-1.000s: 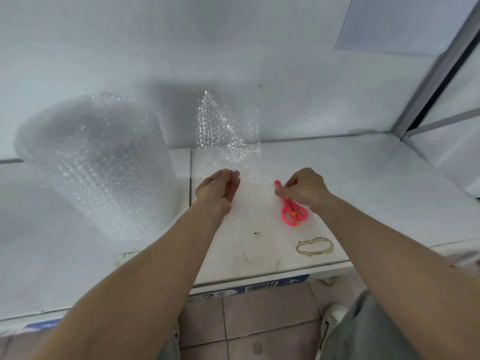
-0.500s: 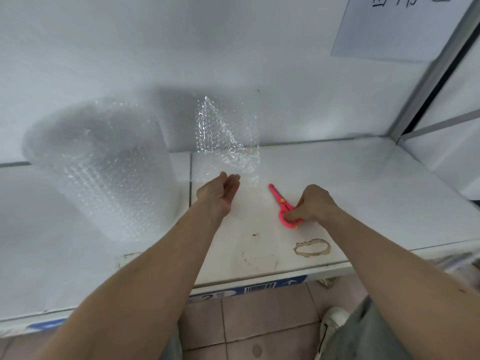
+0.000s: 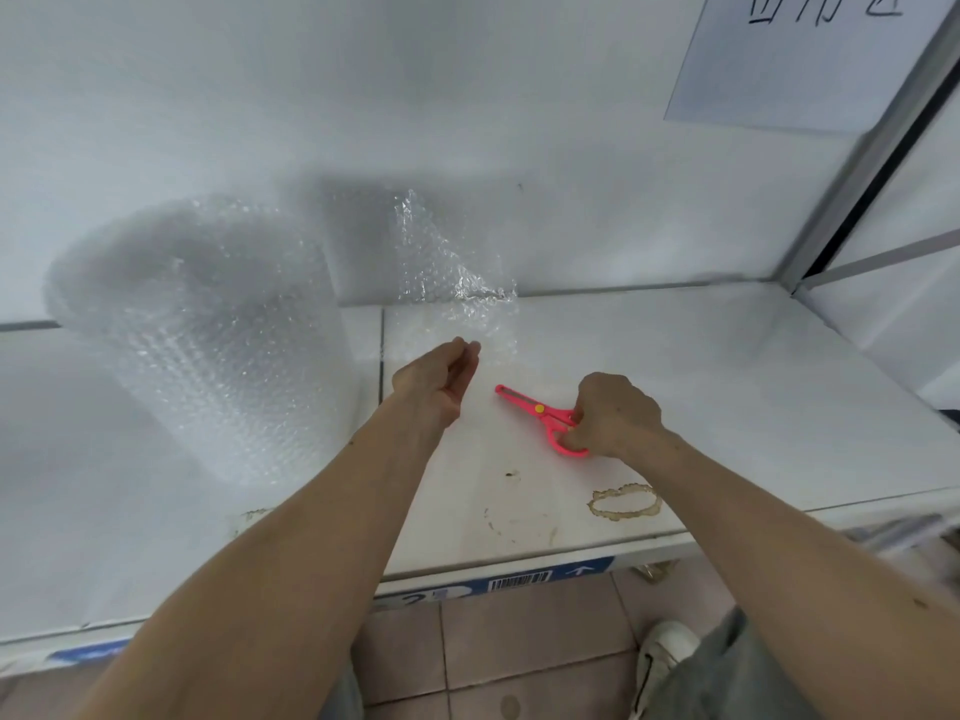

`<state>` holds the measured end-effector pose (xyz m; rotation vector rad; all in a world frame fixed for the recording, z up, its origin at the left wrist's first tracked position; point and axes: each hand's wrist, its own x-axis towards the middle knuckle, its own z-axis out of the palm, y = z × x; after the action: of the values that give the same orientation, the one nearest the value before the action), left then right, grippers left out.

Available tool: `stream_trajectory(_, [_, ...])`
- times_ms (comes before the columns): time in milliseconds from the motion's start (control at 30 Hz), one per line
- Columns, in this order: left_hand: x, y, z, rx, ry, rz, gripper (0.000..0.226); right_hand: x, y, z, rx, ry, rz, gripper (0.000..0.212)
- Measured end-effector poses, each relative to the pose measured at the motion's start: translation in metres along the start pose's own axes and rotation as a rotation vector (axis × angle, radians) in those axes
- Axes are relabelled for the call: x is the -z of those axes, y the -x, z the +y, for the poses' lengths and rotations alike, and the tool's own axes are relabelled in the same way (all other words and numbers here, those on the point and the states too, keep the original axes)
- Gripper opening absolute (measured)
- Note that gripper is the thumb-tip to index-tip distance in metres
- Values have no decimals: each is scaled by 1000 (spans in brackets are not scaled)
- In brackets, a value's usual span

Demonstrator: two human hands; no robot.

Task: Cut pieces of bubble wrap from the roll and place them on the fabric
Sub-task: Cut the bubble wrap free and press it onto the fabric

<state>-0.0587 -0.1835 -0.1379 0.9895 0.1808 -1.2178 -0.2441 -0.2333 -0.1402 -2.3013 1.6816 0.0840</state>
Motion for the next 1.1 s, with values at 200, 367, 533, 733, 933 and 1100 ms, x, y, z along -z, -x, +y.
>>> stream_trajectory(200, [-5,3,9,3,61,5,22,-13,17,-11,-36,-845,-66,42])
stream_trajectory(367, [-9,4,7,-9,83,24,31,-22,33,-35,-93,-1022,-203,55])
stream_trajectory(533, [-13,1,6,-27,96,46,35,-29,45,-43,-48,-1031,-239,74])
stream_trajectory(733, [-15,0,6,-43,80,60,31,-31,43,-50,10,-946,-271,68])
stream_trajectory(933, [-13,-1,7,-51,30,78,18,-26,26,-57,23,-1027,-224,65])
stream_trajectory(1100, [-12,-6,7,-52,-19,75,14,-29,19,-57,97,-1062,-222,54])
